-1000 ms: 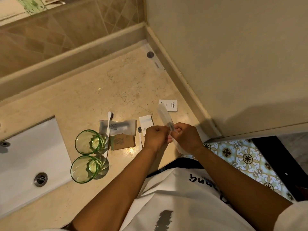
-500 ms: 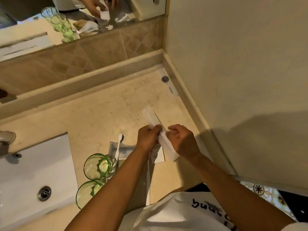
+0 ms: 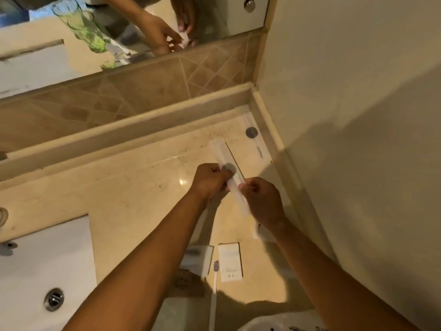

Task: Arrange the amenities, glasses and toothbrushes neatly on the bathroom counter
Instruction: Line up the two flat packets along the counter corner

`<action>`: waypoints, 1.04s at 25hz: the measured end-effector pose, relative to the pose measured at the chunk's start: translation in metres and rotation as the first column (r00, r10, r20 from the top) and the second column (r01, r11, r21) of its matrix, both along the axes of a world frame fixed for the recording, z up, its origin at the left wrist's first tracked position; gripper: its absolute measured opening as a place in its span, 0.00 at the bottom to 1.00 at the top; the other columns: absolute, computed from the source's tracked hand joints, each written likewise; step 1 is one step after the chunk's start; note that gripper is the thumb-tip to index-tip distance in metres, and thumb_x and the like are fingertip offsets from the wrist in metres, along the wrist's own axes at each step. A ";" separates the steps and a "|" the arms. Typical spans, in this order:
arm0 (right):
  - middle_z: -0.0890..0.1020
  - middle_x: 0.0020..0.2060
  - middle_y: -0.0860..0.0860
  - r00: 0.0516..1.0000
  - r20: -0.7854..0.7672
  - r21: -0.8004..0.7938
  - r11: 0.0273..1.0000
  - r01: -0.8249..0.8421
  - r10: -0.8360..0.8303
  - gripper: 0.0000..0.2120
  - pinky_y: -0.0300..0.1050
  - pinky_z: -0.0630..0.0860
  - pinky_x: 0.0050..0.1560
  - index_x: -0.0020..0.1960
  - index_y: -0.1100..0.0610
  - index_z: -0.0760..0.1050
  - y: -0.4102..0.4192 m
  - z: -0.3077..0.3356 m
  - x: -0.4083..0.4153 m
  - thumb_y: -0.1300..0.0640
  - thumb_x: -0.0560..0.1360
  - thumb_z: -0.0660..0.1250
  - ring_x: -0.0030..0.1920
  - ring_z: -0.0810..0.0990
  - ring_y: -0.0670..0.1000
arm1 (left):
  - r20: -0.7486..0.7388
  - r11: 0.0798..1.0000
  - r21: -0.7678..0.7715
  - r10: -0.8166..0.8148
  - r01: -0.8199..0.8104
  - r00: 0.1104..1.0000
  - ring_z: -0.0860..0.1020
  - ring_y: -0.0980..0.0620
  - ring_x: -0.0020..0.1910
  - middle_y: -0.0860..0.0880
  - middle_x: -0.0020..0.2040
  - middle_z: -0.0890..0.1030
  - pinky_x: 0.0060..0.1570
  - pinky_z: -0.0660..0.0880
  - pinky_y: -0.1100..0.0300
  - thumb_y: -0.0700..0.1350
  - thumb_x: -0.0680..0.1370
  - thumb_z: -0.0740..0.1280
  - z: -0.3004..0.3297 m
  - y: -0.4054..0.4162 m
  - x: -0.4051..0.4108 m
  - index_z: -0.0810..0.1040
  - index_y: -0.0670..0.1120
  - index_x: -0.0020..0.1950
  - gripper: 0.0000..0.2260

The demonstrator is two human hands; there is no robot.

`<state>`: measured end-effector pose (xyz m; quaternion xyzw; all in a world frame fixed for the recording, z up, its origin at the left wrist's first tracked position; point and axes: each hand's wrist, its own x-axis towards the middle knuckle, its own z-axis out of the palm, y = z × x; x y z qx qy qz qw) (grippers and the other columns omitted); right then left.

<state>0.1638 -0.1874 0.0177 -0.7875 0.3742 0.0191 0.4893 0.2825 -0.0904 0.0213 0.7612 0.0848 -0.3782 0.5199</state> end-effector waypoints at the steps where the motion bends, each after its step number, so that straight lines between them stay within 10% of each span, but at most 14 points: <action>1: 0.81 0.37 0.54 1.000 0.021 0.003 1.000 0.015 -0.015 0.08 0.33 0.70 0.36 0.47 0.58 0.78 -0.002 -0.001 0.006 0.54 0.79 0.66 0.34 0.76 0.44 | 0.014 1.000 0.007 0.009 -0.009 1.000 0.80 0.46 0.31 0.38 0.37 0.80 0.31 0.81 0.59 0.43 0.77 0.74 -0.003 -0.005 0.009 0.79 0.38 0.42 0.09; 6: 0.80 0.55 0.45 0.997 0.011 -0.168 0.983 -0.076 0.079 0.20 0.31 0.77 0.51 0.69 0.51 0.71 -0.016 -0.013 0.041 0.52 0.79 0.68 0.52 0.79 0.44 | 0.095 0.998 0.063 0.019 -0.025 0.995 0.81 0.44 0.34 0.39 0.36 0.80 0.41 0.84 0.48 0.45 0.77 0.74 -0.025 -0.038 0.052 0.79 0.39 0.37 0.13; 16: 0.77 0.60 0.51 0.988 -0.116 -0.461 0.876 -0.141 0.099 0.20 0.49 0.81 0.61 0.67 0.51 0.73 -0.020 -0.050 0.066 0.48 0.77 0.69 0.61 0.79 0.51 | 0.390 0.946 0.247 -0.296 0.210 0.872 0.82 0.50 0.30 0.47 0.29 0.83 0.44 0.82 0.52 0.50 0.79 0.70 -0.047 -0.052 0.087 0.82 0.42 0.35 0.16; 22: 0.79 0.60 0.53 0.996 -0.081 -0.615 0.785 -0.083 0.042 0.19 0.51 0.80 0.58 0.63 0.54 0.78 -0.017 -0.049 0.052 0.51 0.73 0.73 0.58 0.75 0.53 | 0.728 0.795 0.552 -0.606 0.251 0.319 0.77 0.42 0.58 0.42 0.59 0.79 0.54 0.76 0.49 0.50 0.81 0.66 -0.052 -0.033 0.070 0.79 0.44 0.62 0.14; 26: 0.78 0.64 0.52 0.968 -0.172 -0.631 0.734 -0.250 0.181 0.20 0.50 0.74 0.61 0.67 0.53 0.76 -0.008 -0.051 0.040 0.52 0.75 0.69 0.63 0.75 0.53 | 0.551 0.555 0.705 -0.820 0.442 0.152 0.55 0.42 0.81 0.43 0.81 0.61 0.79 0.53 0.45 0.57 0.82 0.60 -0.061 -0.025 0.074 0.65 0.50 0.79 0.26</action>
